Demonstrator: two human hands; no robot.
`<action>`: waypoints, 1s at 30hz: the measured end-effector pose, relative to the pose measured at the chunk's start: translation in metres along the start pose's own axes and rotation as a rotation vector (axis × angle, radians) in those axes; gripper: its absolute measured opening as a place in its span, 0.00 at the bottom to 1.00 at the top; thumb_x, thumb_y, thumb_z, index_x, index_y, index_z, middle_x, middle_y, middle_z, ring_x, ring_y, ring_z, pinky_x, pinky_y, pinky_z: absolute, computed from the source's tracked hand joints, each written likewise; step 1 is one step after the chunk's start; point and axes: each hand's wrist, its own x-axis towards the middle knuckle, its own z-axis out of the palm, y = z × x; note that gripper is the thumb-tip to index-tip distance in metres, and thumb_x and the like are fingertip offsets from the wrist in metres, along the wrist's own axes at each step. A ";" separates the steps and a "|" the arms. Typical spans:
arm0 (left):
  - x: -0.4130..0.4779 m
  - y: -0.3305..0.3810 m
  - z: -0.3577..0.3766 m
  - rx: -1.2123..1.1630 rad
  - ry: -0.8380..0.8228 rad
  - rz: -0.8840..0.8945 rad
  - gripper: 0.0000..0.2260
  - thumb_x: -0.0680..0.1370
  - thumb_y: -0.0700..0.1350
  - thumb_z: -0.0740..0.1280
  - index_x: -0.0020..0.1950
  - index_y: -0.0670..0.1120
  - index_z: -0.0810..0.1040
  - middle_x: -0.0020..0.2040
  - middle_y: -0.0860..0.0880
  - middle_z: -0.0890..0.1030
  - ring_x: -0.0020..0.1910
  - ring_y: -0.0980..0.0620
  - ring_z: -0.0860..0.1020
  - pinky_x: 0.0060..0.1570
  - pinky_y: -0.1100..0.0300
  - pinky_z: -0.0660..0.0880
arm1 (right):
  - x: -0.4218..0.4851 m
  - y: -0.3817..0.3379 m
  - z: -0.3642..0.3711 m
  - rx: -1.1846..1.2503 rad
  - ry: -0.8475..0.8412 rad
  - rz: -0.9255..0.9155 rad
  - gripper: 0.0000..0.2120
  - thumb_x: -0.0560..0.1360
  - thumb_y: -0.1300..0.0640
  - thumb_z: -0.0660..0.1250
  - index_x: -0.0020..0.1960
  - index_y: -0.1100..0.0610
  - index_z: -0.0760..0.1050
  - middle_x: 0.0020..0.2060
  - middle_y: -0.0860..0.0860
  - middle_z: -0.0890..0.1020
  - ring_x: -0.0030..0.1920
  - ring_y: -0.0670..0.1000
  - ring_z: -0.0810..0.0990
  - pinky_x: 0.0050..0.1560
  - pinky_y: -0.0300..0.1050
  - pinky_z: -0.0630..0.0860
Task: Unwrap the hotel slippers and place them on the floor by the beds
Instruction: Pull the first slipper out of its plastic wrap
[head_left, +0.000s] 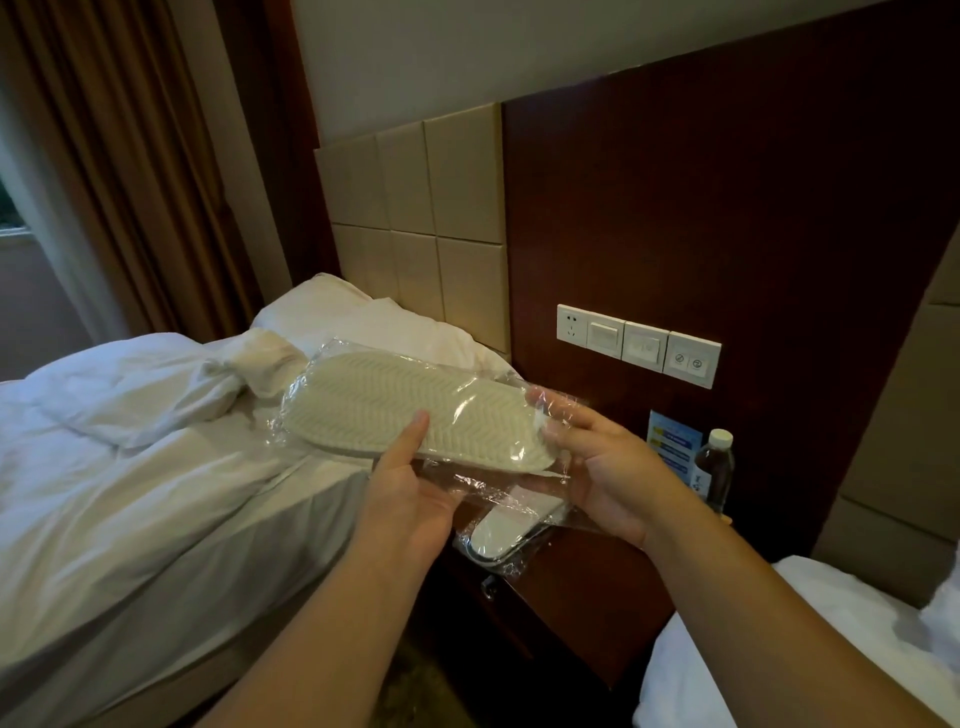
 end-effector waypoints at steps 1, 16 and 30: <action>0.000 0.000 0.000 -0.001 -0.001 0.002 0.15 0.74 0.38 0.72 0.59 0.42 0.78 0.47 0.42 0.87 0.45 0.42 0.86 0.37 0.45 0.82 | 0.000 0.000 0.001 -0.031 -0.001 -0.008 0.19 0.77 0.67 0.64 0.64 0.53 0.77 0.57 0.58 0.83 0.57 0.60 0.82 0.54 0.62 0.79; 0.004 0.018 -0.001 0.131 -0.022 0.009 0.29 0.70 0.38 0.73 0.71 0.43 0.72 0.62 0.40 0.82 0.57 0.41 0.83 0.50 0.43 0.81 | -0.008 0.013 -0.009 -0.166 0.014 0.060 0.28 0.64 0.62 0.77 0.62 0.51 0.74 0.59 0.59 0.81 0.51 0.62 0.84 0.41 0.59 0.82; 0.016 0.033 -0.007 0.179 0.017 0.040 0.29 0.70 0.36 0.72 0.71 0.43 0.71 0.62 0.40 0.82 0.55 0.42 0.84 0.53 0.41 0.81 | -0.016 0.008 -0.019 -0.455 -0.004 0.113 0.35 0.55 0.52 0.85 0.59 0.56 0.77 0.51 0.55 0.86 0.50 0.59 0.85 0.49 0.56 0.81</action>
